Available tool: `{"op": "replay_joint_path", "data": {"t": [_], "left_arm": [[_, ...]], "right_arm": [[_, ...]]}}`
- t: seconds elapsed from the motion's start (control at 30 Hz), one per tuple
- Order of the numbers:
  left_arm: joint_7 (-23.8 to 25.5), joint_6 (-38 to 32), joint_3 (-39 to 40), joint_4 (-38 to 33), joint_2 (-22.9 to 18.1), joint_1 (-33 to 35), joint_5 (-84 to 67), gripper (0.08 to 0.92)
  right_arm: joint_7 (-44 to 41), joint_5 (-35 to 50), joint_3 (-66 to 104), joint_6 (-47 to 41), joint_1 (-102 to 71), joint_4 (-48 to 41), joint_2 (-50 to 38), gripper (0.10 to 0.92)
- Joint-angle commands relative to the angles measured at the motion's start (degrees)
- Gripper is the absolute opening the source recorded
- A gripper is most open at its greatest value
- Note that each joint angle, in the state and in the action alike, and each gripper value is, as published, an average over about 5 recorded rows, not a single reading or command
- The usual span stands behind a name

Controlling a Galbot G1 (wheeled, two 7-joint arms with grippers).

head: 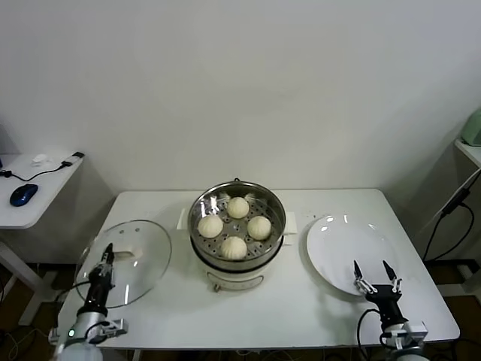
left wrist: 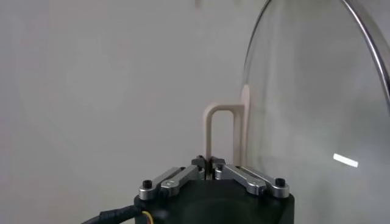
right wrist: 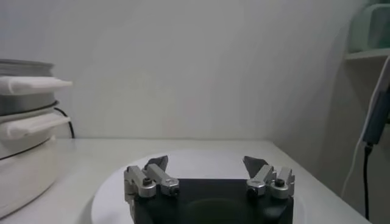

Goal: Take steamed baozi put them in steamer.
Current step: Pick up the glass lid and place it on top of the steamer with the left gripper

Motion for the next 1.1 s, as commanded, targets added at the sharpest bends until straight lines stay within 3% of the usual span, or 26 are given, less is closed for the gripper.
{"op": "replay_joint_path", "data": {"t": [0.03, 0.27, 0.53, 0.77, 1.1], "left_arm": [[20.83, 16.22, -0.06, -25.78, 9.61, -1.30, -10.79, 0.135], [26.02, 27.37, 15.93, -30.50, 8.94, -9.78, -1.04, 0.135], [32.14, 37.34, 35.48, -26.72, 1.26, -21.52, 10.72, 0.135], [33.56, 39.16, 43.24, -21.56, -7.81, -25.40, 18.96, 0.135], [32.56, 38.79, 47.65, -15.01, -15.07, -25.99, 25.31, 0.135]], "right_arm": [[1.77, -2.99, -0.42, -4.16, -0.12, 2.53, -0.40, 0.823], [2.43, -4.20, -1.00, -5.65, -0.33, 4.25, -0.86, 0.823], [2.47, -4.49, -1.79, -5.22, -0.76, 4.22, -0.65, 0.823], [2.38, -4.38, -2.18, -3.84, -1.52, 3.17, -0.50, 0.823], [2.45, -4.16, -2.10, -1.94, -1.99, 1.40, -0.30, 0.823]]}}
